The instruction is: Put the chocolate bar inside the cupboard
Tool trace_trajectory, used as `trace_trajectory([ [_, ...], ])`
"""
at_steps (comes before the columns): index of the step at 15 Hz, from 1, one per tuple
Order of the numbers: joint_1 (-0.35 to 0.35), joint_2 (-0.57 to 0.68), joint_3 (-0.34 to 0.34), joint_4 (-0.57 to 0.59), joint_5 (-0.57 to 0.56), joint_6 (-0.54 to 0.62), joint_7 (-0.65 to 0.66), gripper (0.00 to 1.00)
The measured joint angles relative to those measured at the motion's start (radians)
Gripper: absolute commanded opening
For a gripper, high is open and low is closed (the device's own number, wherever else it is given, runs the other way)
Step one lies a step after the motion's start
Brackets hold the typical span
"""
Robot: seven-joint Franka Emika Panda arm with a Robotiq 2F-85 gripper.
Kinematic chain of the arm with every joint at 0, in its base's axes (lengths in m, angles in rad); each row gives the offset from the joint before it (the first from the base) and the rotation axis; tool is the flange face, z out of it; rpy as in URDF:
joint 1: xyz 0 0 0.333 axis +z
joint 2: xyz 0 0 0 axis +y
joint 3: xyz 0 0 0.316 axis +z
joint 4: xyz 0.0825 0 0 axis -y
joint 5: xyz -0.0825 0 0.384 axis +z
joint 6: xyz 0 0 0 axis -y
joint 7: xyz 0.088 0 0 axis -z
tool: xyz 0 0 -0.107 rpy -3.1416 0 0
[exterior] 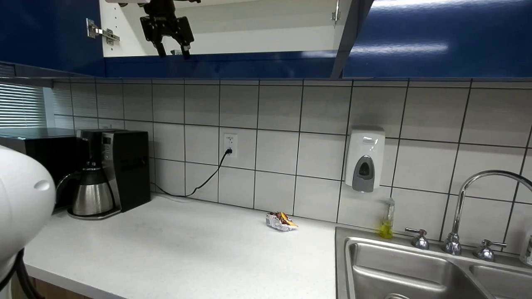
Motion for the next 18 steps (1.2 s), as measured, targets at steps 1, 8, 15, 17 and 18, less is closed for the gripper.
trace_trajectory([
  [1, 0.0, -0.013, -0.003, -0.028, 0.004, -0.001, -0.025, 1.0],
  [8, 0.005, -0.076, -0.007, -0.204, 0.006, -0.008, -0.136, 1.0],
  [15, 0.033, -0.103, -0.006, -0.395, 0.012, -0.015, -0.181, 1.0],
  [17, 0.041, -0.109, -0.006, -0.441, 0.016, -0.015, -0.185, 1.0],
  [18, 0.045, -0.11, -0.006, -0.463, 0.017, -0.016, -0.187, 1.0],
])
